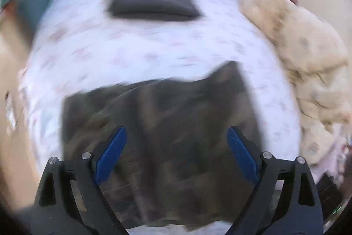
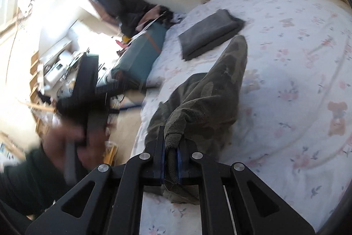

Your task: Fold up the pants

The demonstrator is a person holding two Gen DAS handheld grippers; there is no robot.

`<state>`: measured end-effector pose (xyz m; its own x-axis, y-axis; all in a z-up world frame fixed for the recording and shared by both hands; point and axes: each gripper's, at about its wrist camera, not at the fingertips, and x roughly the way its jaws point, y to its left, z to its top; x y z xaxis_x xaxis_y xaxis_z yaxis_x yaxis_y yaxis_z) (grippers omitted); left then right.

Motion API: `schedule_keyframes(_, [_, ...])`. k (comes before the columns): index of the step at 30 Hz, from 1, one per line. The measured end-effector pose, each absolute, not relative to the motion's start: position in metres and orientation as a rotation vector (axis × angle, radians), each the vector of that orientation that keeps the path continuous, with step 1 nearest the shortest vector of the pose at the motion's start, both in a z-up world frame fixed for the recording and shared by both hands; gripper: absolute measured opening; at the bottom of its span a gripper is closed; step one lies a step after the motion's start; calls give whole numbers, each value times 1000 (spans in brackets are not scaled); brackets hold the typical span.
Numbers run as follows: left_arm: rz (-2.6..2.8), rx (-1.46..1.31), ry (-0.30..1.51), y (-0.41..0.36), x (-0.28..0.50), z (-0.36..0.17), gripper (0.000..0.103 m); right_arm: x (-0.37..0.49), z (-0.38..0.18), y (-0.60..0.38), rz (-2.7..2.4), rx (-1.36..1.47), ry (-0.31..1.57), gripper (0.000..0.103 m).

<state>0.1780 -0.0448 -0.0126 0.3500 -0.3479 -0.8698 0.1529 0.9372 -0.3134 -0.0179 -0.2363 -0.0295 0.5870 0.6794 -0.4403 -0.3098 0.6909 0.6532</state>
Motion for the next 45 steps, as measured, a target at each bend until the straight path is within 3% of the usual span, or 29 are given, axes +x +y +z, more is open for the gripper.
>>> schedule_keyframes(3, [-381,-129,1176,-84,200,5,89,-18,-34,-221,657,515,746,8])
schedule_keyframes(5, [-405,-73,1208,-105,213,0,81,-20,-35,-214,682,496,750,8])
schedule_keyframes(9, [-392,21,1315,-117,225,-29,49,-24,-32,-201,755,438,744,8])
schedule_keyframes(11, [-390,19,1289,-108,220,-25,44,-27,-29,-191,813,407,740,8])
schedule_keyframes(13, [-413,30,1253,-94,211,-17,15,-28,-27,-182,851,389,744,8])
schedule_keyframes(14, [-413,61,1235,-85,205,-12,10,-29,-26,-176,872,386,748,8])
schedule_keyframes(21, [-355,22,1199,9,196,1,7,-25,-21,-115,990,354,787,8])
schedule_keyframes(27, [-263,4,1238,83,194,-45,7,-8,-44,-29,991,243,937,9])
schedule_keyframes(31, [-272,-87,1281,122,195,-83,7,2,-40,-18,974,210,1053,15])
schedule_keyframes(39, [-332,-67,1277,125,196,-88,8,26,-11,-84,808,329,1000,15])
schedule_keyframes(45, [-289,-45,1283,130,203,-98,12,43,-81,-41,676,150,1145,15])
